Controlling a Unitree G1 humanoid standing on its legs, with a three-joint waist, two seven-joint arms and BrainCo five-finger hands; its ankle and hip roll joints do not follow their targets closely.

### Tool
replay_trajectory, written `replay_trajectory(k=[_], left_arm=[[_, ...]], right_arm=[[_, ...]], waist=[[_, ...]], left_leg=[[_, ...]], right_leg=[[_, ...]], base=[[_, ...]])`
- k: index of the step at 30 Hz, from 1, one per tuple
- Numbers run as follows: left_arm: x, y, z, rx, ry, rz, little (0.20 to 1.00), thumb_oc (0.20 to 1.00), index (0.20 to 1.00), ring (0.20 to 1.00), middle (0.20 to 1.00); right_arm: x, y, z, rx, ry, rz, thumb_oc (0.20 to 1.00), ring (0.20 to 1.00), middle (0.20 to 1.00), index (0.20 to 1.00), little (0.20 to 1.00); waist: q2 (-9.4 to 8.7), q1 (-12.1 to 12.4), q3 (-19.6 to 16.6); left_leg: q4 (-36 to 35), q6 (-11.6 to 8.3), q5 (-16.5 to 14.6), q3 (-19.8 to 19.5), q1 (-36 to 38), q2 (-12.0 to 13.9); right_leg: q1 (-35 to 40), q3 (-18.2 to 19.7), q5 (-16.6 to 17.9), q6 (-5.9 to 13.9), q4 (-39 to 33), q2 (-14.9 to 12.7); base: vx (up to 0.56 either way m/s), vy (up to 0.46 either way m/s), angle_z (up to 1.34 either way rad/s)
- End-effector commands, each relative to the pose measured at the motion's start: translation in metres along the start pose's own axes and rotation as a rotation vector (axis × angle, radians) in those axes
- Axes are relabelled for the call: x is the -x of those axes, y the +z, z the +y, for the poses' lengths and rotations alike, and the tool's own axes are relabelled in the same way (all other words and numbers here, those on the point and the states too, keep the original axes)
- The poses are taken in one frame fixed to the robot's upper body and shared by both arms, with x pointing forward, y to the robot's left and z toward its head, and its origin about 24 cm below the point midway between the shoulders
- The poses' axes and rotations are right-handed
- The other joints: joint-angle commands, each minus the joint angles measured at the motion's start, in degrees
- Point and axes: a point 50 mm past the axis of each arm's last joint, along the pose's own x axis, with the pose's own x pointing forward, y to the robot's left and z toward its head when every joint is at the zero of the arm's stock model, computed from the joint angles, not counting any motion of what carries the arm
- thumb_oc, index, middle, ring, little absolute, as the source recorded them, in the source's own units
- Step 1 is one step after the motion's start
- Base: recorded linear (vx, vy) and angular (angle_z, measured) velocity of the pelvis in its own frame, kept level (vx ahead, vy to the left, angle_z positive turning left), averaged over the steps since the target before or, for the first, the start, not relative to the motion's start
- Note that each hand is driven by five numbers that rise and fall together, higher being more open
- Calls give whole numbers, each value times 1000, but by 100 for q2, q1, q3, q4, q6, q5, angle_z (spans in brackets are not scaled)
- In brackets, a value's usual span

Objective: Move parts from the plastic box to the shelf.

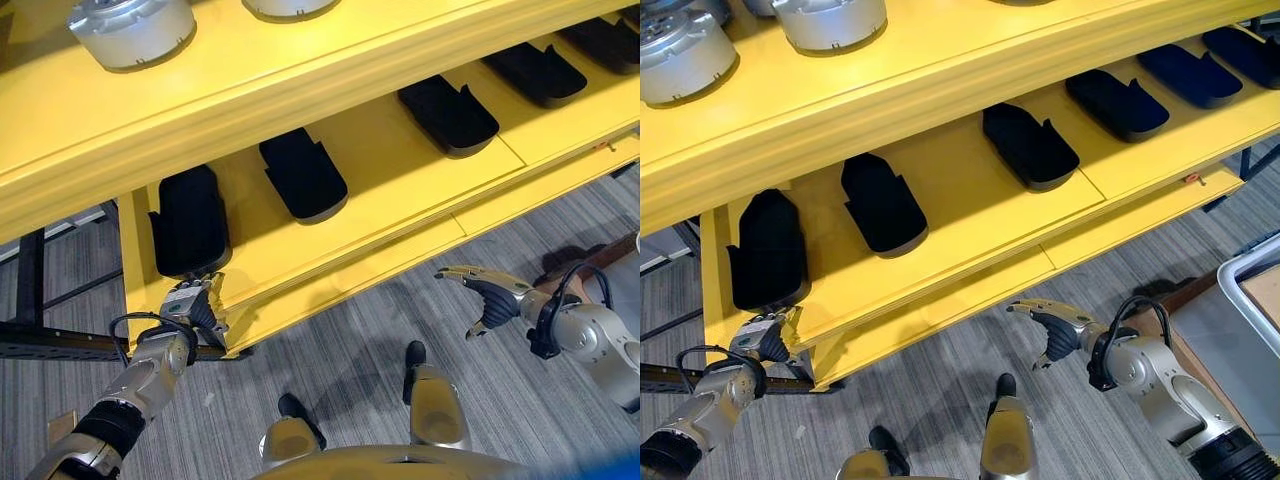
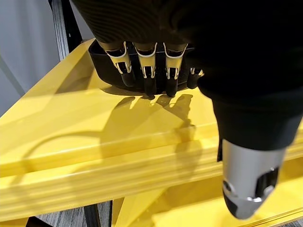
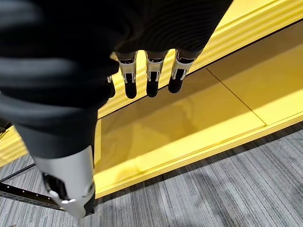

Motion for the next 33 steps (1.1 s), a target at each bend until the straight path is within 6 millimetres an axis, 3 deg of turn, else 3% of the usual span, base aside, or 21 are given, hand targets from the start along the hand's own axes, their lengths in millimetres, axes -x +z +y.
replay_trajectory(k=[1, 24, 33], left_arm=[[-2, -21, 20, -89, 62, 60, 1000, 1000, 1000, 1000, 1000], [-5, -9, 17, -26, 42, 2, 1000, 1000, 1000, 1000, 1000], [18, 14, -10, 163, -48, -129, 1000, 1000, 1000, 1000, 1000]], right_arm=[[-5, 21, -5, 19, -39, -105, 1000, 1000, 1000, 1000, 1000], [-3, 21, -5, 19, -29, -96, 1000, 1000, 1000, 1000, 1000], [0, 19, -2, -5, -87, -91, 1000, 1000, 1000, 1000, 1000]], waist=[[-163, -129, -17], [-168, -155, 14], [-201, -2, 197]], left_leg=[[591, -79, 258, -371, -507, 245], [668, -77, 236, -379, -538, 257], [658, -55, 158, -457, -625, 221]], right_leg=[[826, -189, -651, 35, -3, 99], [847, -165, -679, 27, -19, 117], [791, -220, -686, 41, -19, 148]], base=[[12, 11, -10], [-2, 0, 0], [-63, -17, 0]])
